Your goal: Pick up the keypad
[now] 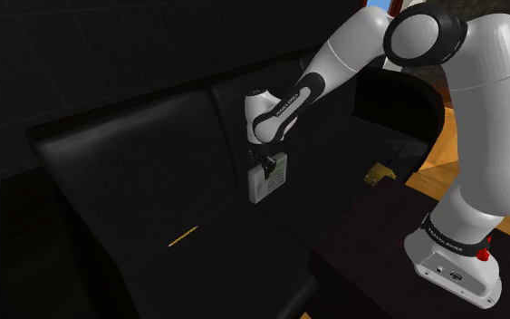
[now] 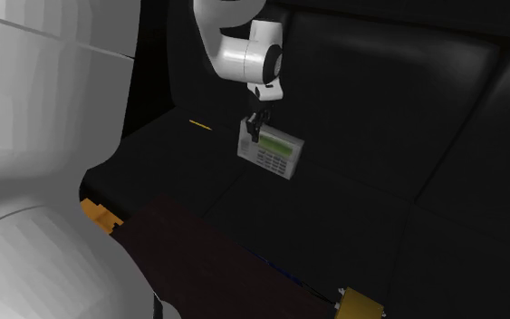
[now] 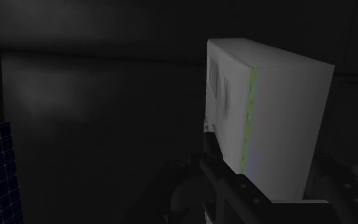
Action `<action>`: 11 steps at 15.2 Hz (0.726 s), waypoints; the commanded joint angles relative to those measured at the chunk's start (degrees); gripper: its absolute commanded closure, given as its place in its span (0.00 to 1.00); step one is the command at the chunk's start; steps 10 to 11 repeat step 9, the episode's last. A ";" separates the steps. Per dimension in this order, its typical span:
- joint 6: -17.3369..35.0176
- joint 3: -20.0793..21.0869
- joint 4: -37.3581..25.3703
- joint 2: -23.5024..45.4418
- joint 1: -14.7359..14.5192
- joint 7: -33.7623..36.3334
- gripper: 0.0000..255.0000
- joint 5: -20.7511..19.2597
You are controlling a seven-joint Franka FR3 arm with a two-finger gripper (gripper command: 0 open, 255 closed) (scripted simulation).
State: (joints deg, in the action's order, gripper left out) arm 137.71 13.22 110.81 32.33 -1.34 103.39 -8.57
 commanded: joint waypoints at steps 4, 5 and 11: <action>-2.84 0.61 -0.25 -2.70 0.45 -0.52 1.00 0.82; -3.41 0.72 -0.27 -3.25 0.54 -0.61 1.00 0.99; -4.61 0.96 -0.31 -4.44 0.72 -0.82 1.00 1.36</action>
